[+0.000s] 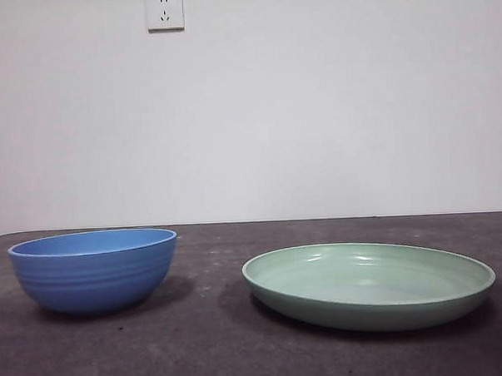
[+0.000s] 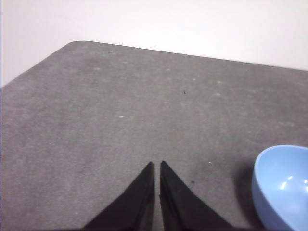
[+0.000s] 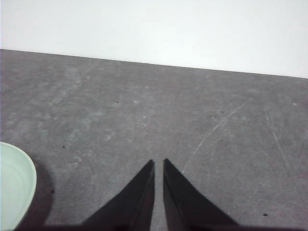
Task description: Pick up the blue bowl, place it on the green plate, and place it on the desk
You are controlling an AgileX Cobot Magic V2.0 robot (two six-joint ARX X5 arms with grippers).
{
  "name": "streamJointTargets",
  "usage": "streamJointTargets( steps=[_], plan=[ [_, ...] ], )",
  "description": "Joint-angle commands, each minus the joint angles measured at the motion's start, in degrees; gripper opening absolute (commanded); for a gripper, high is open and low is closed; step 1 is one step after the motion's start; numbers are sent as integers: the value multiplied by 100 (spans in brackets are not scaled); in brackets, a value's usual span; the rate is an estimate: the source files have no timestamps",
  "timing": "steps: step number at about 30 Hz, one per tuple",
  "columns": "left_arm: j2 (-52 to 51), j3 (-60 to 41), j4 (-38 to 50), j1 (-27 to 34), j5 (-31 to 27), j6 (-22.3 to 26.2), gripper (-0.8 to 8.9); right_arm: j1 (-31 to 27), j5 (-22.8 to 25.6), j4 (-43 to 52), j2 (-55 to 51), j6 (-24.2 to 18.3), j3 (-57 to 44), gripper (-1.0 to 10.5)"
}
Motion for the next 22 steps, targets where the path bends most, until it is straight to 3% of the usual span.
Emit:
streamJointTargets(
  steps=[1, 11, 16, 22],
  plan=[
    [-11, -22, 118, -4, 155, -269, 15, 11, -125, 55, 0, 444, -26, 25],
    [208, 826, 96, -22, 273, -734, 15, 13, -610, -11, 11, 1912, 391, 24],
    [837, 1827, -144, -22, 275, -734, 15, 17, -715, -393, 323, 2122, 1152, 24],
    [1871, 3200, -807, -22, 557, -619, 15, 17, -1443, -1141, 1241, 2144, 2264, 24]
  ],
)
